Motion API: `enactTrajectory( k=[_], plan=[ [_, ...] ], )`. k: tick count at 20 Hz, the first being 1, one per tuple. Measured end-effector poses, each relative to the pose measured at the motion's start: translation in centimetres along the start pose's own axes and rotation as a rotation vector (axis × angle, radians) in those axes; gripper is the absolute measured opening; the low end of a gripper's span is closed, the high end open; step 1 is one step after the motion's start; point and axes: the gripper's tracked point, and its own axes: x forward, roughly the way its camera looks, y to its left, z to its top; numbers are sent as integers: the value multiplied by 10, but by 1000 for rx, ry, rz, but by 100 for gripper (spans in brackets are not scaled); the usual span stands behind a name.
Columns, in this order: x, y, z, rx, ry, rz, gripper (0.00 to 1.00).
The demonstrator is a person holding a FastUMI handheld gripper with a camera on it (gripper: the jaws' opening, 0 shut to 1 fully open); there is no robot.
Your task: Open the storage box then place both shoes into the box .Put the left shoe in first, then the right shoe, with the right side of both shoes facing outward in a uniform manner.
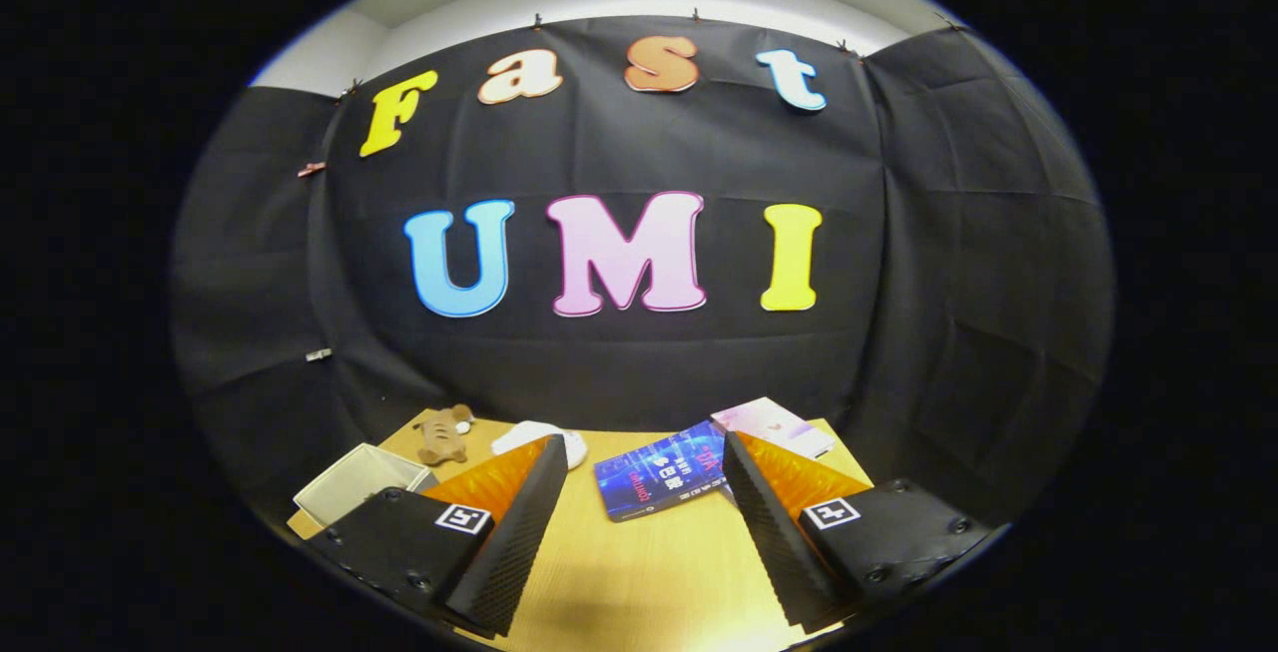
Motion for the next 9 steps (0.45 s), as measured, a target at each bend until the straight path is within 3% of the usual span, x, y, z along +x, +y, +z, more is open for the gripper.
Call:
enactTrajectory(
  k=[9],
  plan=[
    [4,-32,1,-23,-11,-43,98]
  ],
)
